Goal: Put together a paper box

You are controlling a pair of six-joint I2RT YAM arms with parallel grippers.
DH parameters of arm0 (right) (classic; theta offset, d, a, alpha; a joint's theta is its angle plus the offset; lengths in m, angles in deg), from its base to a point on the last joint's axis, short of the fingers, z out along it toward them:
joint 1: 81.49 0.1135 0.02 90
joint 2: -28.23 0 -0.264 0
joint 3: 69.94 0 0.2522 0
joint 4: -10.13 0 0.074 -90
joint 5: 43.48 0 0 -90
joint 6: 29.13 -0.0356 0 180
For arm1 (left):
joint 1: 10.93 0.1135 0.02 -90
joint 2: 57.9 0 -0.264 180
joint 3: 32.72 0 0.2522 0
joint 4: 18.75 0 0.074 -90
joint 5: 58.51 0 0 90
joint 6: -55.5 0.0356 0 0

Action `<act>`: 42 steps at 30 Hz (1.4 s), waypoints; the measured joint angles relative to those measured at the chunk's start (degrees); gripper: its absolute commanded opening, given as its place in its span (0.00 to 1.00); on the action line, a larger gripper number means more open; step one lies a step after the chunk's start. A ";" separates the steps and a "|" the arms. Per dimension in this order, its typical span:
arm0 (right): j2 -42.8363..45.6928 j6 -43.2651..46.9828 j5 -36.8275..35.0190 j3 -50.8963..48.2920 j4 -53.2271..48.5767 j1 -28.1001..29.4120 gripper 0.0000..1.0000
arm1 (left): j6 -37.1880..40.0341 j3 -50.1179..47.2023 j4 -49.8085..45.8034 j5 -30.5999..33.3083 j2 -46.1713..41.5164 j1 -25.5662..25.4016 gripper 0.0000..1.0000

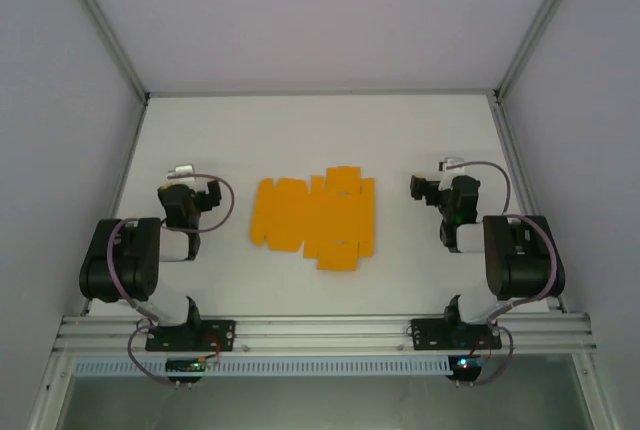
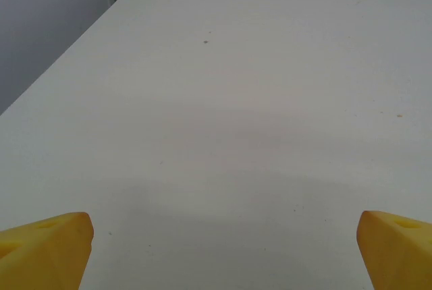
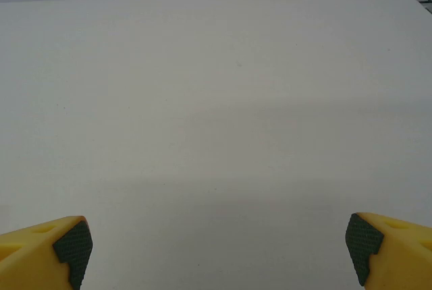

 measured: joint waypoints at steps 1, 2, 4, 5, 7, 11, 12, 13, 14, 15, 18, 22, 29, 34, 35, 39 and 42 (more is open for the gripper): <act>0.00 0.00 -0.02 0.00 0.00 0.00 0.99 | 0.00 0.00 0.00 0.00 0.00 0.00 0.99; 0.00 -0.02 0.00 0.00 0.00 0.00 0.99 | 0.00 0.00 0.02 0.00 0.00 0.00 1.00; 0.00 0.00 0.00 0.00 0.00 0.00 0.99 | 0.02 0.00 0.00 -0.15 0.00 0.00 0.99; 0.00 0.00 0.00 0.00 0.00 0.00 0.99 | 0.04 0.02 -0.02 -0.26 0.00 0.02 1.00; 0.00 -0.02 0.00 0.00 0.00 0.00 0.99 | 0.24 0.07 -0.02 -0.50 0.00 0.00 0.99; 0.00 -0.02 0.00 0.00 0.00 0.00 0.99 | 0.48 0.11 -0.02 -0.98 0.00 0.00 0.99; 0.00 -0.02 0.00 0.00 0.00 0.00 0.99 | 0.48 0.11 -0.02 -1.09 0.00 0.00 1.00; 0.00 -0.02 0.00 0.00 0.00 0.00 0.99 | 0.50 0.11 -0.02 -1.14 0.00 0.00 0.99; 0.00 -0.02 0.00 0.00 0.00 0.00 0.99 | 0.59 0.11 -0.02 -1.14 0.00 0.00 1.00; 0.00 -0.02 0.00 0.00 -0.02 0.00 0.99 | 0.63 0.11 -0.02 -1.25 0.00 0.00 1.00; 0.00 -0.02 0.00 0.00 0.00 0.00 0.99 | 0.63 0.11 -0.02 -1.33 0.00 0.00 1.00; 0.00 -0.02 0.00 0.00 -0.02 0.00 0.99 | 0.63 0.11 -0.02 -1.33 0.00 0.00 0.99; 2.49 -0.07 -0.61 0.79 -5.55 0.00 0.99 | 0.63 0.81 -3.23 -1.20 -1.31 0.00 1.00; 14.16 -1.09 -2.75 7.28 -21.38 0.46 0.96 | -2.12 7.69 -20.55 -1.55 -13.77 0.00 1.00; 16.22 -2.03 -3.06 9.84 -25.20 0.92 0.93 | -3.72 10.05 -24.41 -2.43 -16.50 0.00 0.99; 20.46 -7.02 -3.45 20.68 -40.11 6.05 0.83 | -10.47 15.96 -35.19 -7.21 -22.58 -1.18 0.99; 20.92 -11.76 -2.80 24.92 -48.96 12.31 0.71 | -14.60 16.20 -42.32 -10.19 -24.11 -5.05 0.99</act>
